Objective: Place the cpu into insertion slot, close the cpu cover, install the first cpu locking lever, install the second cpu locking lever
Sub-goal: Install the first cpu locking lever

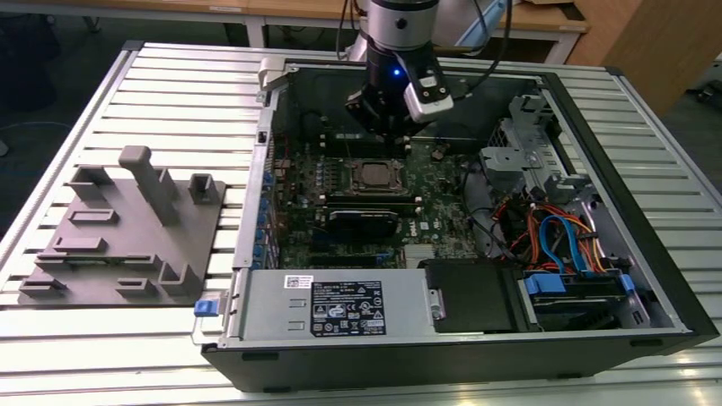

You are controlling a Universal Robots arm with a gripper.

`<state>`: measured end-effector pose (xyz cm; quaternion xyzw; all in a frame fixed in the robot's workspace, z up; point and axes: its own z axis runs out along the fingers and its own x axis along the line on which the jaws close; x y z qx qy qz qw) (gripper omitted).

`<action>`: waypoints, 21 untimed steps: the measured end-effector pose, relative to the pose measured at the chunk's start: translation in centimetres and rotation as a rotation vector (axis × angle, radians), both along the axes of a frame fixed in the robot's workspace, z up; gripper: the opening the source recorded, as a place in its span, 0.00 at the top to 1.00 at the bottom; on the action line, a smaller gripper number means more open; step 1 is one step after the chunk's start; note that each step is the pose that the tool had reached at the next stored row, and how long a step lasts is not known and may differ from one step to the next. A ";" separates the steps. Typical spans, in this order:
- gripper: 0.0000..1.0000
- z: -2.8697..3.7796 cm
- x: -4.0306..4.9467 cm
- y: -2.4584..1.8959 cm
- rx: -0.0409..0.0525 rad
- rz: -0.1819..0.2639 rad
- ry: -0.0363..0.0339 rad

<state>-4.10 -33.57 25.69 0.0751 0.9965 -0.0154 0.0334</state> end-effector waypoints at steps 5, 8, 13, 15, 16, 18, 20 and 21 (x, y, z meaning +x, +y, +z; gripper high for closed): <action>0.90 -0.01 0.00 0.00 0.0034 0.050 0.0142; 0.90 -0.02 0.00 0.00 0.0433 0.060 0.0247; 0.90 -0.05 0.01 0.01 0.0831 0.066 0.0324; 0.90 -0.06 0.00 0.00 0.0834 0.068 0.0444; 0.90 -0.09 -0.02 0.00 0.0832 0.076 0.0463; 0.90 -0.15 -0.07 0.00 0.0826 0.100 0.0474; 0.90 -0.22 -0.13 0.00 0.0820 0.126 0.0485; 0.90 -0.25 -0.19 0.00 0.0817 0.136 0.0490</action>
